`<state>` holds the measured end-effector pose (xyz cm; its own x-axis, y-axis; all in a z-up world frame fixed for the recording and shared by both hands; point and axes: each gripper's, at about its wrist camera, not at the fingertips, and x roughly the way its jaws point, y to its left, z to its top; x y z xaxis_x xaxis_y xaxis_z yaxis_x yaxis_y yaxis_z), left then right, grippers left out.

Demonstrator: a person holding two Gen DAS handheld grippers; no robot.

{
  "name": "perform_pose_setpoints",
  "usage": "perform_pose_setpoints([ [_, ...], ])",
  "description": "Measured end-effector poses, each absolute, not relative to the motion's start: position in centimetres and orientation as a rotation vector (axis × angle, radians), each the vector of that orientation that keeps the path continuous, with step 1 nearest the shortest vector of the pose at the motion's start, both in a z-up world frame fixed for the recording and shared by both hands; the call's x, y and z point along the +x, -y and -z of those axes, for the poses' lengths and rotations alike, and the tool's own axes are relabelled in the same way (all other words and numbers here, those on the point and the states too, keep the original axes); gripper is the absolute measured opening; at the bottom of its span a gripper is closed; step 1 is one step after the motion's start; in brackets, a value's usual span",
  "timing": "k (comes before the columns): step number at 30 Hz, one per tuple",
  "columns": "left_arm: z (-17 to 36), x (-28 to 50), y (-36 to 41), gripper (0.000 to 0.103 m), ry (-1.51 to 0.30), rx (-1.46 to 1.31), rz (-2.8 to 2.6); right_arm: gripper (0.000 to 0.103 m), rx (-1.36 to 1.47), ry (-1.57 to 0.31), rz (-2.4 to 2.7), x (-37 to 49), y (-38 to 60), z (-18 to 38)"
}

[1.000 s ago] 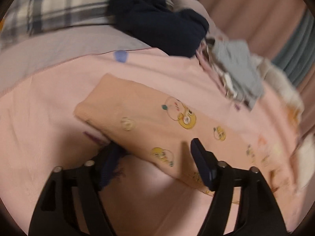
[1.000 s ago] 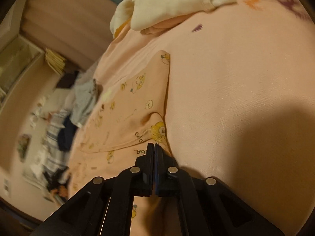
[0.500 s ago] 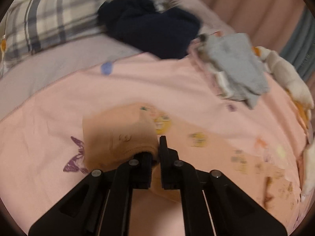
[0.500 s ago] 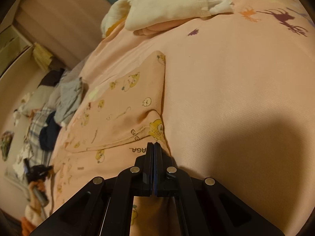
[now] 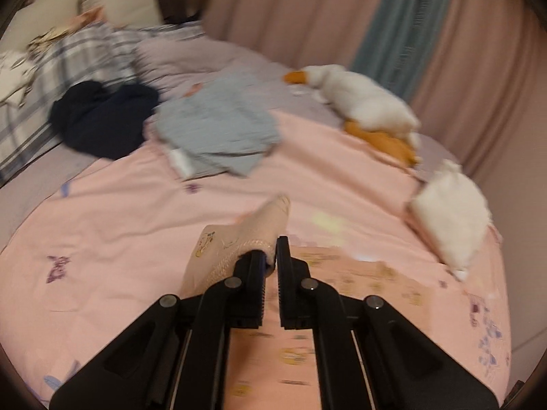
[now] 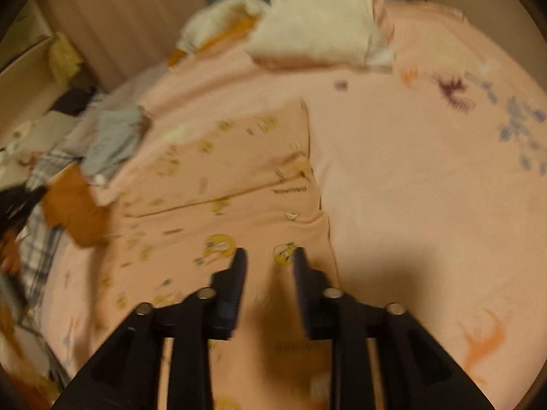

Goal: Fold small clothes

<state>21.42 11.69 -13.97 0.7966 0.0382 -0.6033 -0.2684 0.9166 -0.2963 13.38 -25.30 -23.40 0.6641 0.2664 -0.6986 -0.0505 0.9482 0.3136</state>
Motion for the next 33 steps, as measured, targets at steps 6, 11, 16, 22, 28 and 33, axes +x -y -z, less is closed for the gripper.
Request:
perform_pose_setpoints([
  [6, 15.0, 23.6, -5.9, 0.004, -0.686, -0.365, -0.101, 0.039, 0.237, -0.785, -0.184, 10.0, 27.5, 21.8],
  [11, 18.2, 25.7, 0.0, 0.004, -0.779, -0.349, 0.002, 0.039, 0.275, -0.815, -0.168, 10.8, 28.8, 23.4],
  [16, 20.0, 27.1, 4.0, 0.024, -0.896, -0.359, 0.154, 0.039, 0.281, -0.874, -0.163, 11.3, 29.5, 24.9],
  [22, 16.8, 24.7, -0.3, 0.052, -0.836, -0.284, 0.104, 0.041, 0.297, -0.910, -0.209, 13.2, 28.2, 24.4],
  [28, 17.3, 20.7, -8.4, 0.061, -0.868, -0.244, -0.129, 0.058, 0.233, -0.908, -0.298, 17.3, 21.7, 22.2],
  [33, 23.1, 18.1, -13.1, 0.061, -1.025, -0.301, -0.145, 0.063, 0.135, -0.951, -0.381, 21.7, 13.3, 21.6],
])
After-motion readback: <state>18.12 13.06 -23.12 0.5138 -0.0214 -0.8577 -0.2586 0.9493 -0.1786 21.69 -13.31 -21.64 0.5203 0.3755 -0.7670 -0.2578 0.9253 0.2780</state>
